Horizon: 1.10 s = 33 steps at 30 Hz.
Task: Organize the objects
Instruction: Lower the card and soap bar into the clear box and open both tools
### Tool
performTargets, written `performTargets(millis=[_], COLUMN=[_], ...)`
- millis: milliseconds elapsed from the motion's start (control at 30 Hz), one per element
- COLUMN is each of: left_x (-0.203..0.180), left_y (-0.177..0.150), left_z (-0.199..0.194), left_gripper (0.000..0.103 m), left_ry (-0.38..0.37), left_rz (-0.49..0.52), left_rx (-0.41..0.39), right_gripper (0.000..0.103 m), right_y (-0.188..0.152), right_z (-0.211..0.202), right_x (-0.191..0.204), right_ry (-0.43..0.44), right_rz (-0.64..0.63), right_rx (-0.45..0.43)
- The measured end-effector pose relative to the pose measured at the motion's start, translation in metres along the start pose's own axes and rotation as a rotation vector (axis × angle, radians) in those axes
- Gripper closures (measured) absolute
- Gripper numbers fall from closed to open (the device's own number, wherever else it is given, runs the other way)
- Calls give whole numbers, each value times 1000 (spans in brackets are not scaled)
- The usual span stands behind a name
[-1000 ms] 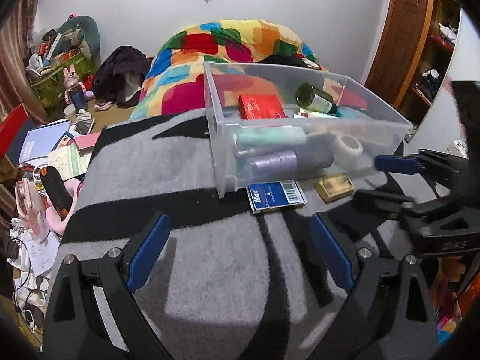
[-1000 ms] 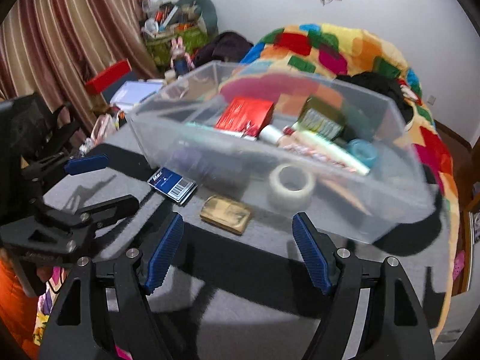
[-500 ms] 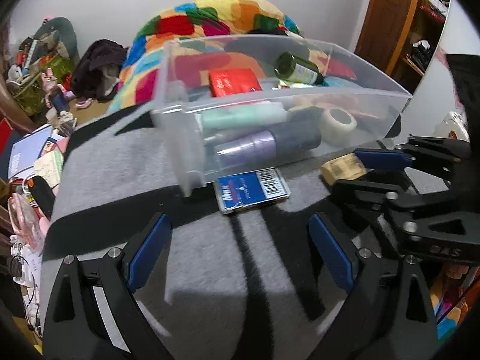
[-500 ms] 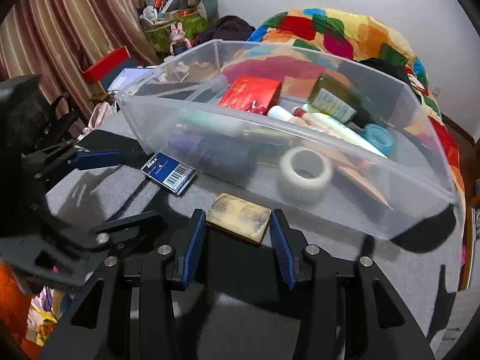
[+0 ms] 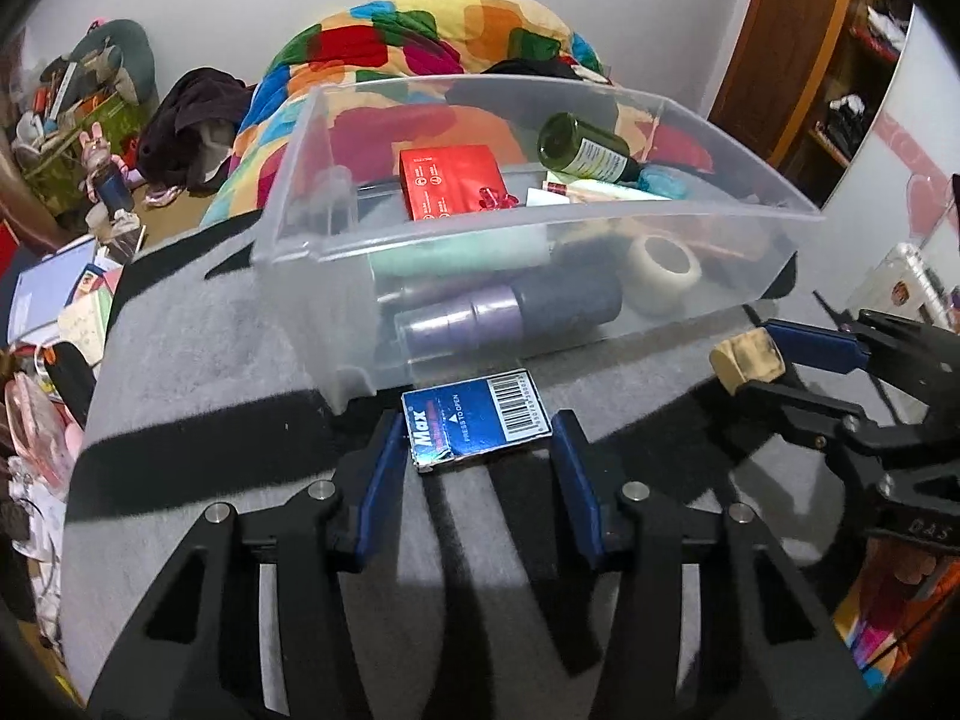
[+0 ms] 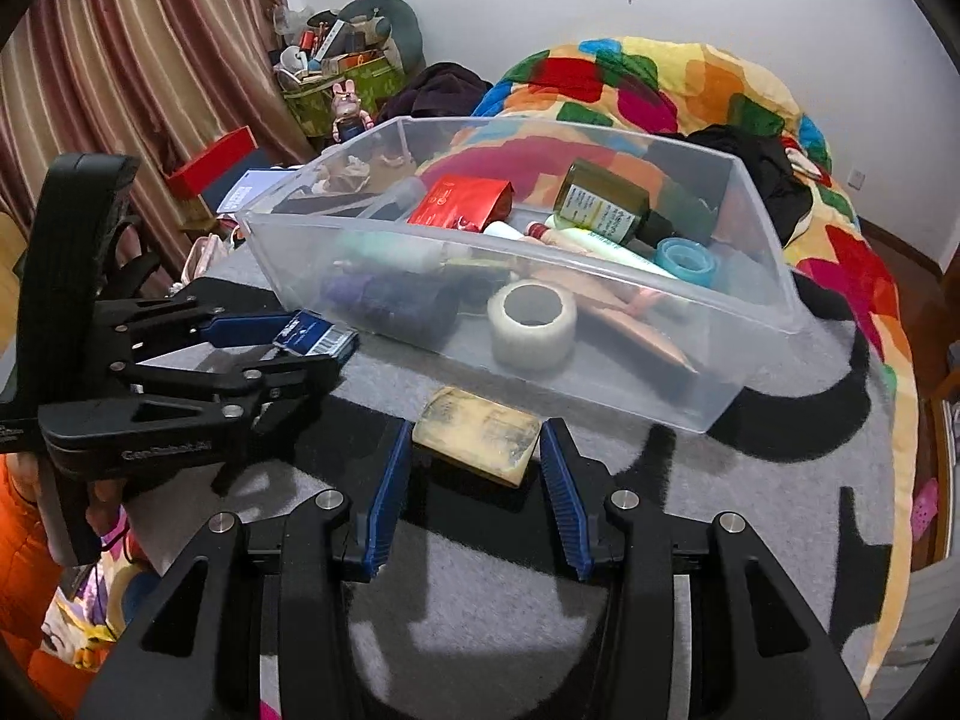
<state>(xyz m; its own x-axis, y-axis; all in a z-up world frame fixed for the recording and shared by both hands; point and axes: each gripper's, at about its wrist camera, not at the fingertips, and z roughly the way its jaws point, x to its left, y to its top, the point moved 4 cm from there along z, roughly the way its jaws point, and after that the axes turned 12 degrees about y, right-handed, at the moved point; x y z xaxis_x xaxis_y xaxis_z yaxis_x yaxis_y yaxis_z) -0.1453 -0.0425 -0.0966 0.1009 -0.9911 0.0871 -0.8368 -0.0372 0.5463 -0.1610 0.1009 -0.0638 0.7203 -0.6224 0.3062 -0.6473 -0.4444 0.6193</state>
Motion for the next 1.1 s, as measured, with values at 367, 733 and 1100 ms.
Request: performTargets(millis=[367, 733, 1100], left_x=[1, 13, 11], left_y=[7, 49, 63], left_z=[-50, -56, -28], left_gripper=[54, 54, 54], left_ry=[-13, -27, -30], left_rz=[-28, -85, -85], left_rx=[-166, -246, -201], right_gripper=[62, 62, 61], right_y=[17, 57, 70], right_z=[-24, -35, -1], right_x=[5, -10, -24], right_ry=[-11, -56, -64], right_rz=[-14, 45, 73], right_rx=[-85, -188, -130])
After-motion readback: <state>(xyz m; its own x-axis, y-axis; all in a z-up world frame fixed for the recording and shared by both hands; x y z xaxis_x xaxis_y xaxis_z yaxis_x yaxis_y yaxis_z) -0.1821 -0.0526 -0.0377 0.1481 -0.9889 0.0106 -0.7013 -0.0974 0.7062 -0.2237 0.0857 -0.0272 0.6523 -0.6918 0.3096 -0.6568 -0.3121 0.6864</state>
